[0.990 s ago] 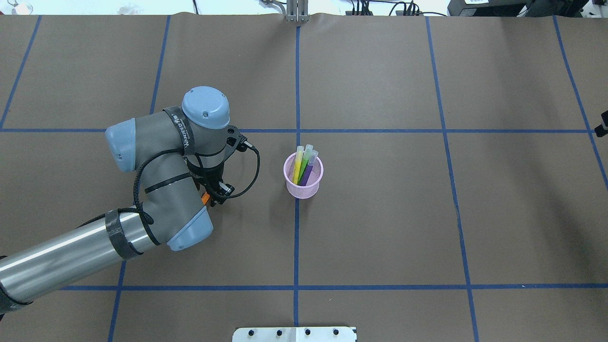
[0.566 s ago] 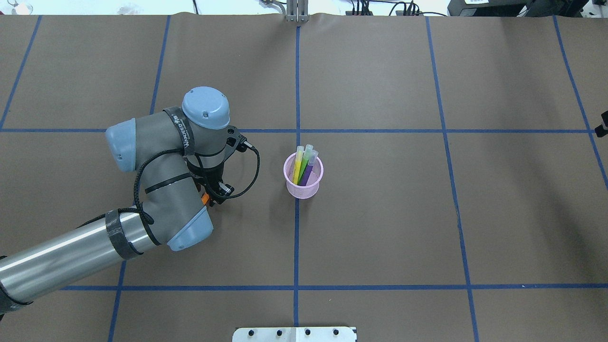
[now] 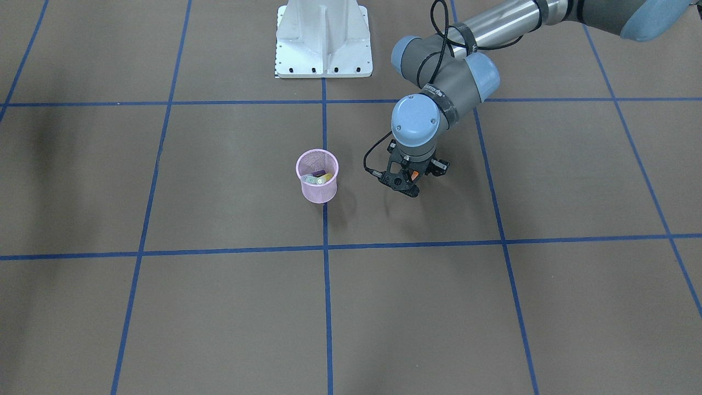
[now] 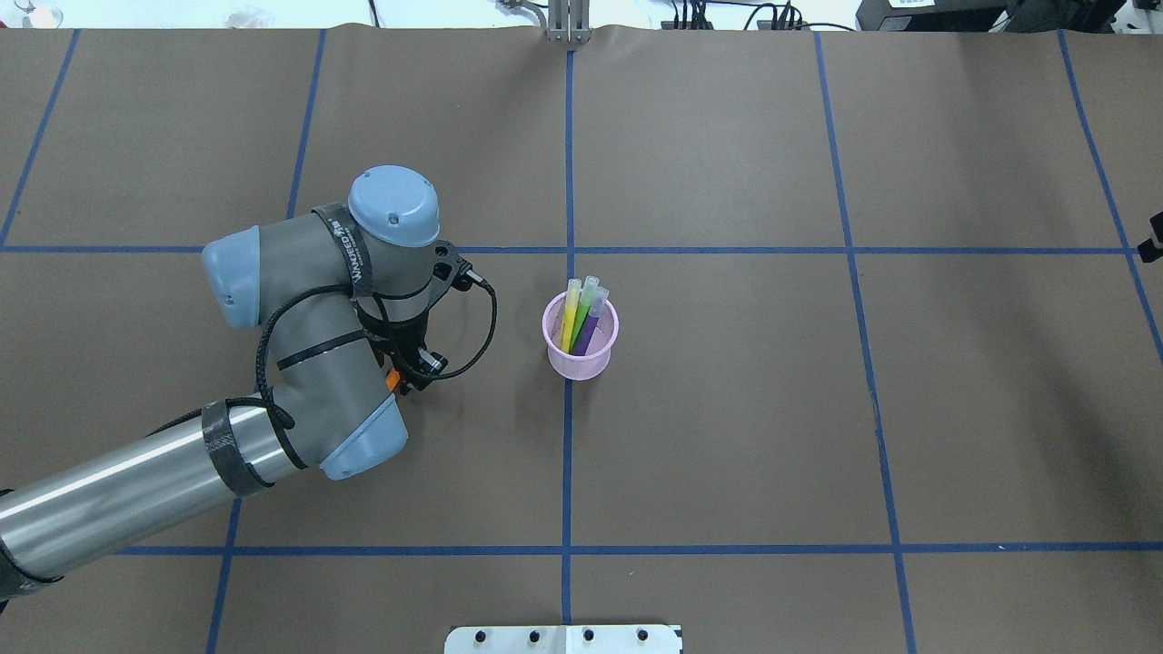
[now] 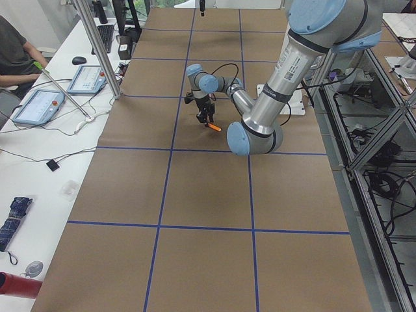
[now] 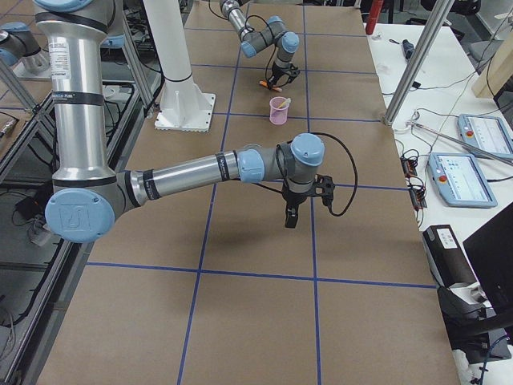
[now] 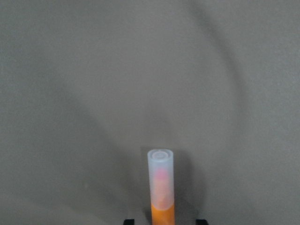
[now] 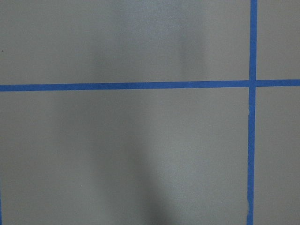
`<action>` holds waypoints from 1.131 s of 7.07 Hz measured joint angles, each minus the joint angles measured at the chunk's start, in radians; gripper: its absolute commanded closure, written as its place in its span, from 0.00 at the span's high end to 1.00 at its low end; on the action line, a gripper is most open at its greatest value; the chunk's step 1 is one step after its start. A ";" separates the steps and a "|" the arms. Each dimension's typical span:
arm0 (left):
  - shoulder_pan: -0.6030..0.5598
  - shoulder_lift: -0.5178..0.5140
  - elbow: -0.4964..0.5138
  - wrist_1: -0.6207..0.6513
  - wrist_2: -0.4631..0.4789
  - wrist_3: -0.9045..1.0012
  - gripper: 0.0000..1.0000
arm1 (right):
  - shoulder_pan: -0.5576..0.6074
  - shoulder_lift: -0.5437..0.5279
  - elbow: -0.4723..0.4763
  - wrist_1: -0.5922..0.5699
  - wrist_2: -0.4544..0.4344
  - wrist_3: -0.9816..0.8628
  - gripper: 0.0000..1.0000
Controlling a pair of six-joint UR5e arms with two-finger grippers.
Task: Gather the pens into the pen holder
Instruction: 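Lower the left gripper onto the orange marker and close it, then lift the orange marker with the left gripper and carry it over the pink cup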
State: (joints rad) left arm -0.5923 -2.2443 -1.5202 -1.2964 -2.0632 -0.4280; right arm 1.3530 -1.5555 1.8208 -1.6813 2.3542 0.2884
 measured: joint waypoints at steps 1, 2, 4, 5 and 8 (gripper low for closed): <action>-0.001 0.000 0.000 0.000 0.000 0.000 0.49 | 0.000 0.000 0.000 0.000 0.000 0.000 1.00; -0.001 0.001 0.000 0.000 0.000 0.000 0.48 | 0.000 0.000 0.000 0.000 0.000 0.000 1.00; -0.001 0.002 0.000 0.001 0.000 0.000 0.41 | 0.000 0.000 0.000 0.001 0.000 0.000 1.00; -0.001 0.004 0.001 0.001 0.000 0.000 0.20 | 0.000 0.000 0.000 0.000 0.000 0.001 1.00; -0.002 0.005 -0.002 0.007 0.000 -0.001 0.00 | 0.000 0.000 0.000 0.000 0.000 0.002 1.00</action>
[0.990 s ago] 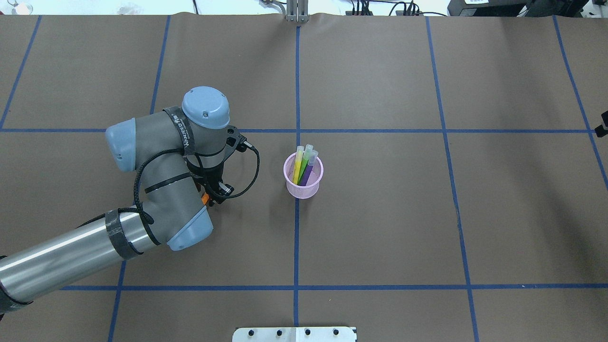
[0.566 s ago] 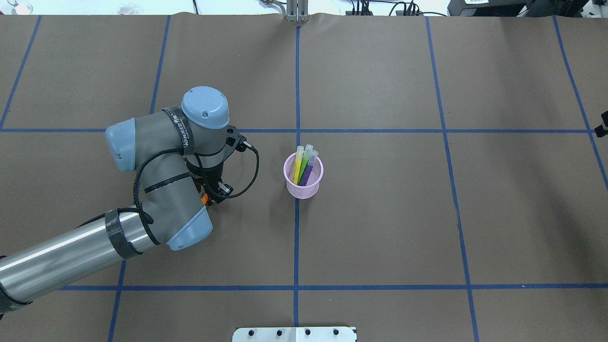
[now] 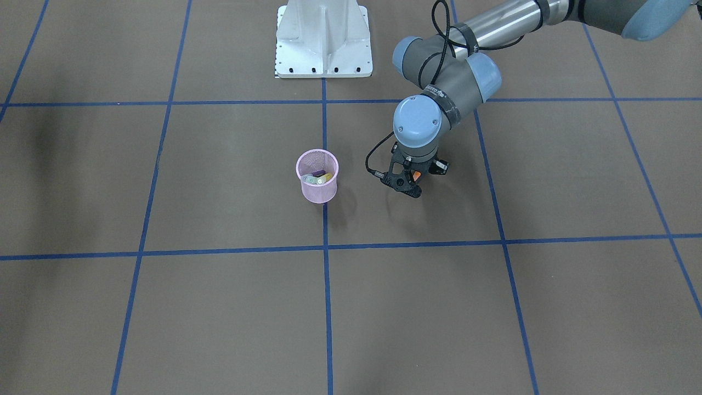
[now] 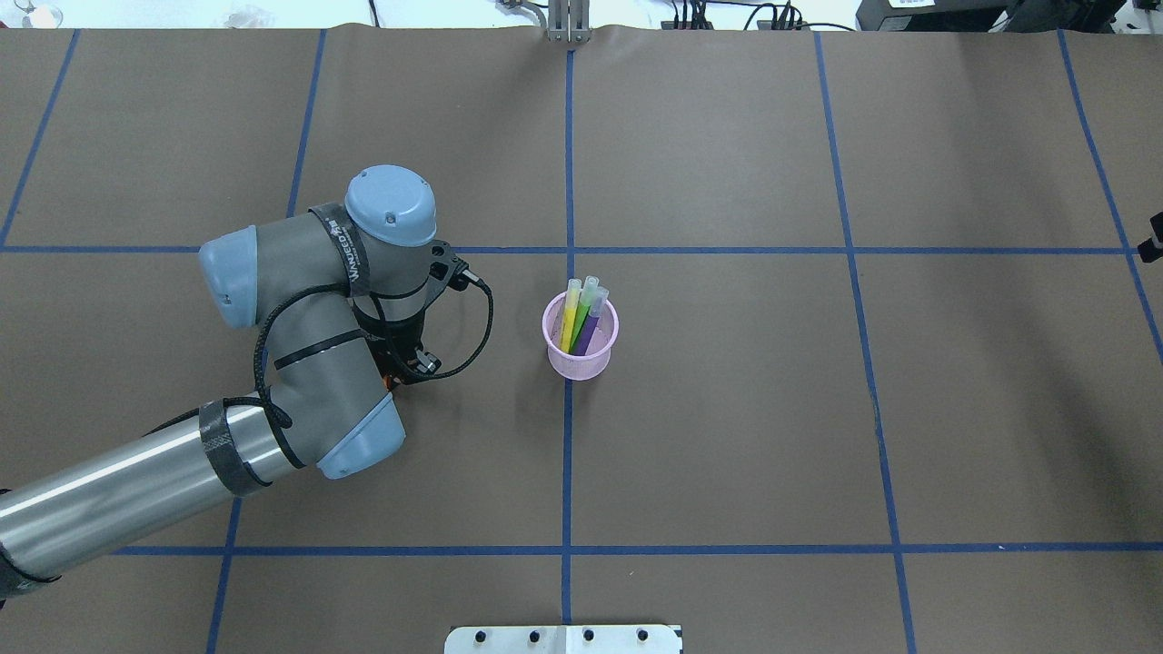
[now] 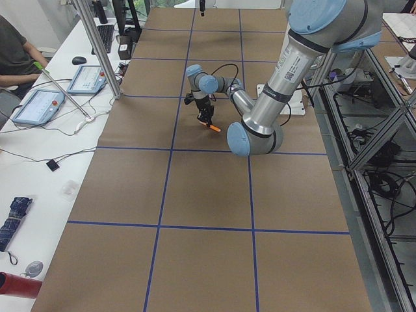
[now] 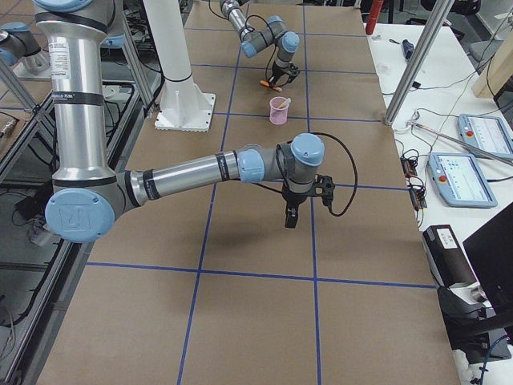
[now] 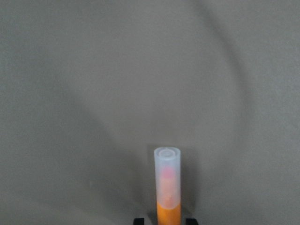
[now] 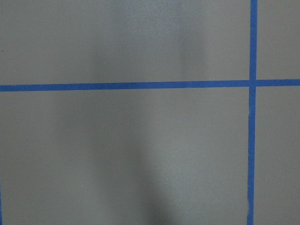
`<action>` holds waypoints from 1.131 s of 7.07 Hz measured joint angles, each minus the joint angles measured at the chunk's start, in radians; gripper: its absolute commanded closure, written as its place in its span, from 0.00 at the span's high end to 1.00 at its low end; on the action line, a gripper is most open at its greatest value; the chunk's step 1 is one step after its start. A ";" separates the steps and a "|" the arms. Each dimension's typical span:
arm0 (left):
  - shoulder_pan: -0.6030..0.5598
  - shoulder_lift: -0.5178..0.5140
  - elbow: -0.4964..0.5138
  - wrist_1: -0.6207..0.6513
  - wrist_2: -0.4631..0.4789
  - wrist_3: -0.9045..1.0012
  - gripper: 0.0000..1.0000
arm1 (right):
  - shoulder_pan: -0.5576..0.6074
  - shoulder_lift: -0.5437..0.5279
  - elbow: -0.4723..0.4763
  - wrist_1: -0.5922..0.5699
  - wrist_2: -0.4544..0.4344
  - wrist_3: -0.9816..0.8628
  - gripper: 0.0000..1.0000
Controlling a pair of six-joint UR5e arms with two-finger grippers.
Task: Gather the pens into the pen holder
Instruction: 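Lift the orange marker with the left gripper and carry it over the pink cup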
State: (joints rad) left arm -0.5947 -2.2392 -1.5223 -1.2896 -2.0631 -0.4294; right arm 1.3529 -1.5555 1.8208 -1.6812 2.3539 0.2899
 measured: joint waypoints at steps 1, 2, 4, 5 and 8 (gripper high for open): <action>-0.002 0.000 -0.007 0.002 -0.003 0.000 0.00 | 0.000 0.000 0.000 0.000 0.000 0.000 1.00; -0.015 -0.002 -0.028 0.003 -0.026 -0.001 0.00 | 0.000 0.001 0.000 0.000 0.001 0.000 1.00; -0.056 -0.013 -0.125 0.000 -0.073 -0.024 0.00 | 0.000 0.003 0.002 0.000 0.001 0.000 1.00; -0.062 -0.042 -0.173 -0.002 -0.027 -0.060 0.00 | 0.000 0.004 0.002 0.000 0.000 0.000 1.00; -0.004 -0.184 -0.252 -0.096 0.241 -0.149 0.00 | 0.000 0.011 0.006 0.001 -0.001 0.001 1.00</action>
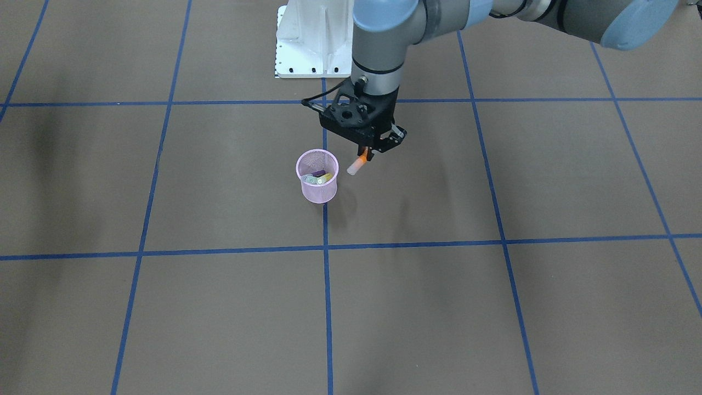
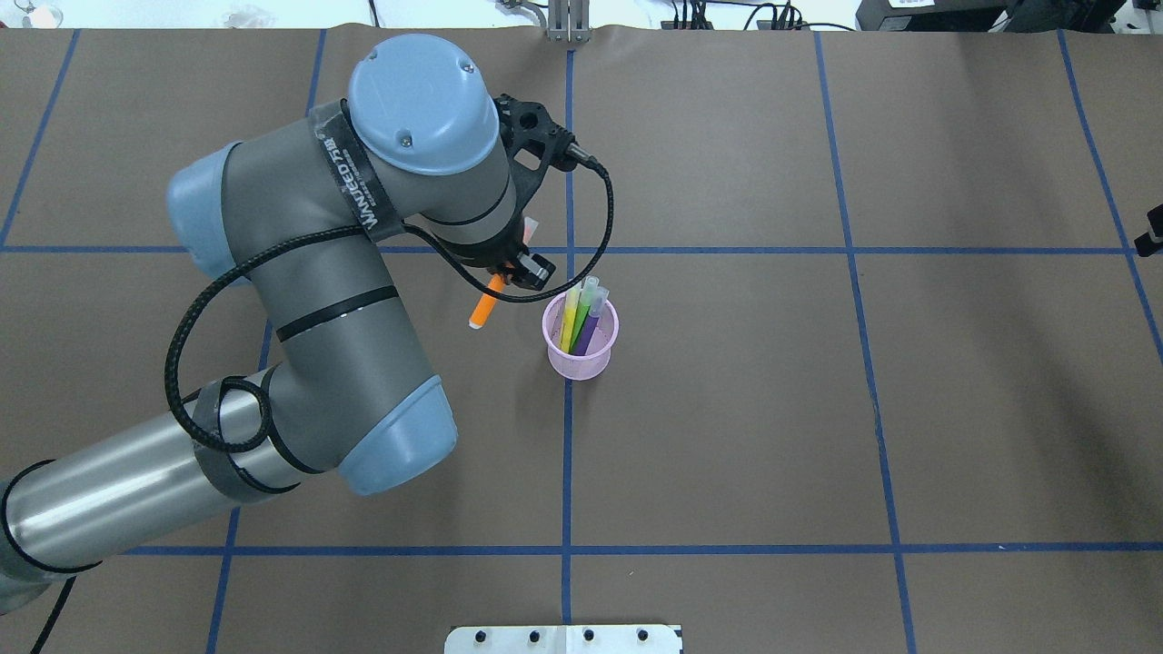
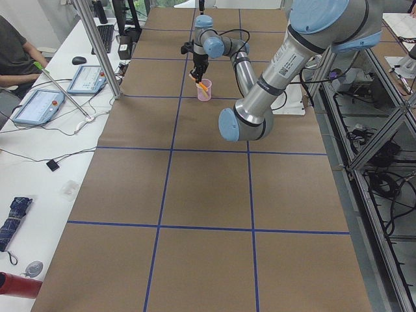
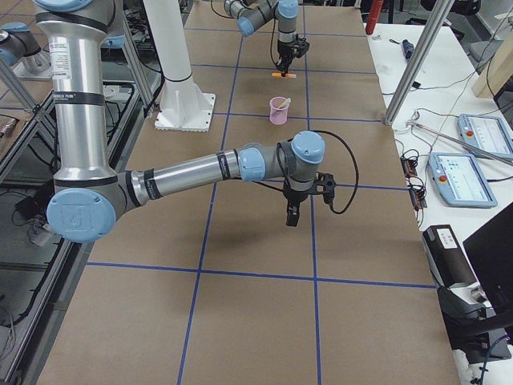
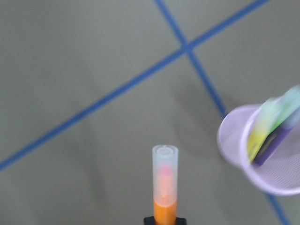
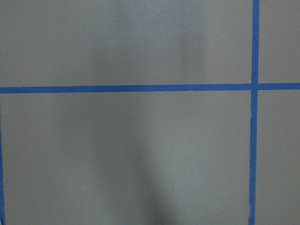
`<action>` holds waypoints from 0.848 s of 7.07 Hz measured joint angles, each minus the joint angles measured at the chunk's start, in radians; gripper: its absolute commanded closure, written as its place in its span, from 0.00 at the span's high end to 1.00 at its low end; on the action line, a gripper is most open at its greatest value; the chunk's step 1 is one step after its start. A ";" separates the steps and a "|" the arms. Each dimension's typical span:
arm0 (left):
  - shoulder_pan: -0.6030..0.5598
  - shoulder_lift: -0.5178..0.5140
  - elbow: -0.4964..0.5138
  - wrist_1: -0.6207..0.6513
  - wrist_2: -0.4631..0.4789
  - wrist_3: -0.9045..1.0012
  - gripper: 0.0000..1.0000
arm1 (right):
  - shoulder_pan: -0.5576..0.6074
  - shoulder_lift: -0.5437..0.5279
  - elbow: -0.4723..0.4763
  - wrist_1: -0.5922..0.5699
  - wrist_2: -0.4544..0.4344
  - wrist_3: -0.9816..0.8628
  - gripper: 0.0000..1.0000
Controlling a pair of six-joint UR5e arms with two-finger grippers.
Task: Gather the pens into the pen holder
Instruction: 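Lift the orange marker with the left gripper and carry it over the pink cup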
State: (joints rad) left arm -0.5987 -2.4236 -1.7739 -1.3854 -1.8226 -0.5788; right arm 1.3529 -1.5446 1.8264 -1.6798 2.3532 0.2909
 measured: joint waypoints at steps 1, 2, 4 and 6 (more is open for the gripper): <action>0.025 -0.004 -0.020 -0.090 0.100 -0.026 0.00 | 0.000 0.002 0.000 0.000 0.000 0.001 1.00; 0.068 0.005 -0.030 -0.189 0.235 -0.042 0.00 | 0.000 0.004 0.000 0.000 0.000 0.001 1.00; 0.146 0.051 -0.034 -0.324 0.429 -0.052 0.00 | 0.000 0.004 0.000 0.000 0.000 0.002 1.00; 0.202 0.107 -0.034 -0.406 0.534 -0.052 0.00 | 0.000 0.004 -0.001 0.000 0.000 0.002 1.00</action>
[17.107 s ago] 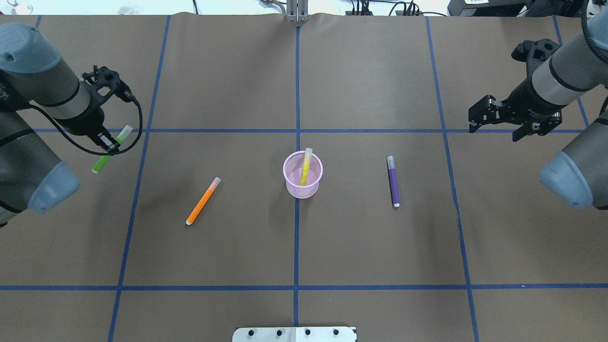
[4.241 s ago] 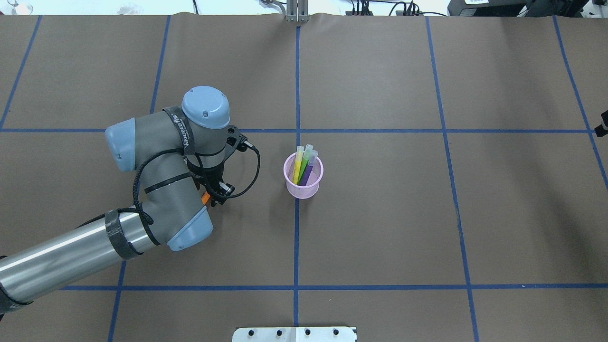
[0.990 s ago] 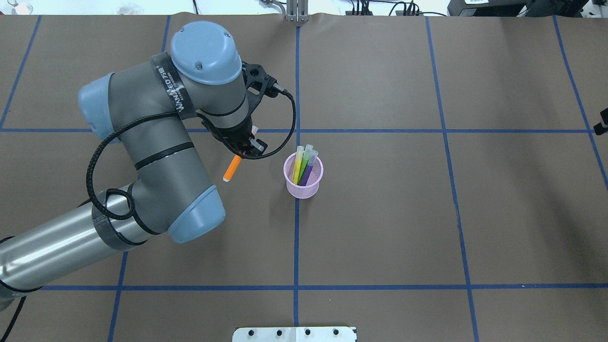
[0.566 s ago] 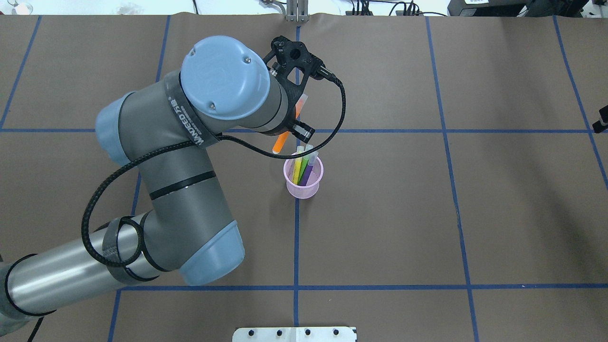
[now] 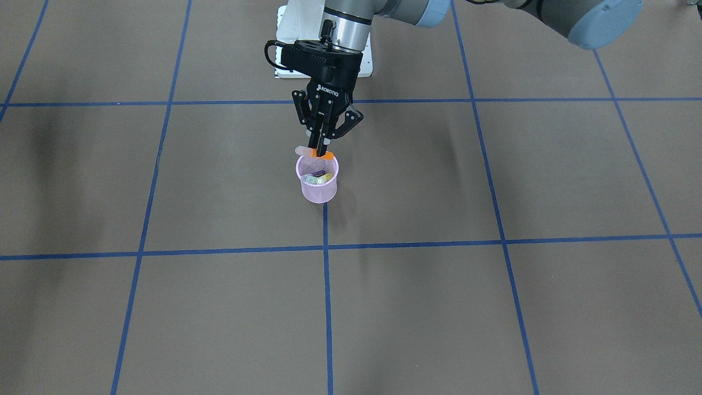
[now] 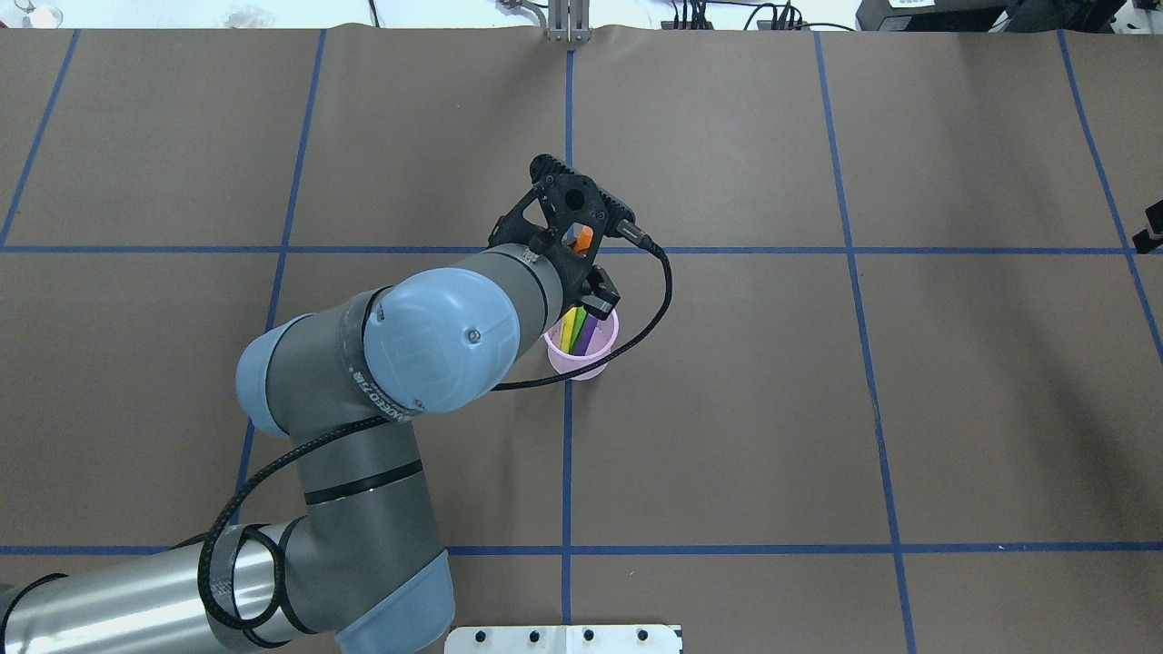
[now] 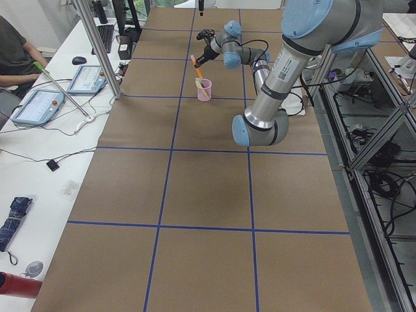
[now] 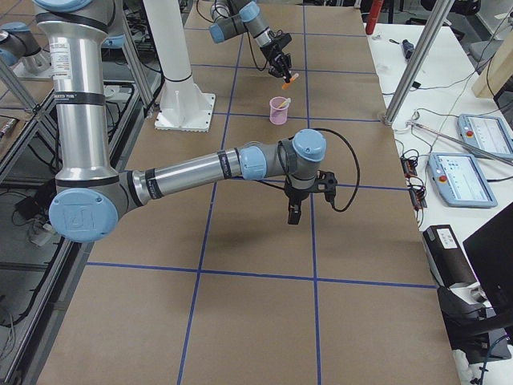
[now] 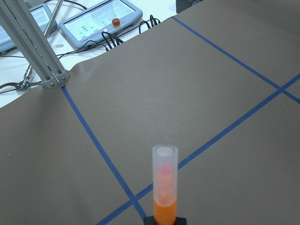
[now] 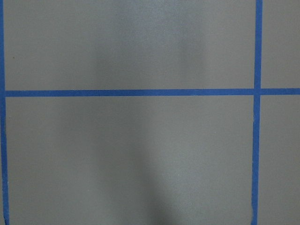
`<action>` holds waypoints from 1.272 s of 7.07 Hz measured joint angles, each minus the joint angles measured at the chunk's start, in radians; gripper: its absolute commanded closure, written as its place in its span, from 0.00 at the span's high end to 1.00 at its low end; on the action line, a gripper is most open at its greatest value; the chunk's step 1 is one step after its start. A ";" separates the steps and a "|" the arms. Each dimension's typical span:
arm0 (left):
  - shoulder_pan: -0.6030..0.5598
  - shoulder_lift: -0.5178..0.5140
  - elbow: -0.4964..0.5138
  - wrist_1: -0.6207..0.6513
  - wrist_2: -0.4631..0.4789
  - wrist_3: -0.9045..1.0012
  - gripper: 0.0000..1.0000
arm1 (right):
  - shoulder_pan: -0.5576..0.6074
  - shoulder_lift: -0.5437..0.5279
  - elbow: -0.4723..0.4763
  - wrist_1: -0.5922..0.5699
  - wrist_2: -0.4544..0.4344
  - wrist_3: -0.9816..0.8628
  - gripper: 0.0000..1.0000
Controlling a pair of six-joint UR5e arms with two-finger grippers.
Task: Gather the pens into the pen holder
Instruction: 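Lift the orange marker with the left gripper and carry it over the pink cup, then lower the orange marker into the pink cup and open the left gripper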
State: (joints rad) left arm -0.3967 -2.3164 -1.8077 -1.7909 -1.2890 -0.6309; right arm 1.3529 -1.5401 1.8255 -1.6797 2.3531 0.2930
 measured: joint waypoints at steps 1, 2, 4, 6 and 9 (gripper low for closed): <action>0.018 0.011 0.003 -0.017 0.021 -0.001 0.00 | 0.000 0.000 0.000 0.000 0.000 0.000 1.00; 0.031 0.014 0.006 -0.023 0.028 -0.001 0.00 | 0.000 0.000 0.000 -0.001 0.000 0.000 1.00; 0.048 0.016 0.011 -0.027 0.032 0.001 0.01 | 0.000 0.000 0.000 0.000 0.000 0.000 1.00; 0.055 0.015 0.017 -0.028 0.033 0.003 0.11 | 0.000 0.000 0.000 0.000 0.000 0.000 1.00; 0.058 0.011 0.028 -0.028 0.033 0.003 0.52 | 0.000 0.000 0.000 0.000 0.000 0.000 1.00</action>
State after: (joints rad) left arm -0.3386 -2.3053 -1.7796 -1.8193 -1.2563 -0.6274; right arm 1.3530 -1.5401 1.8255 -1.6797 2.3531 0.2930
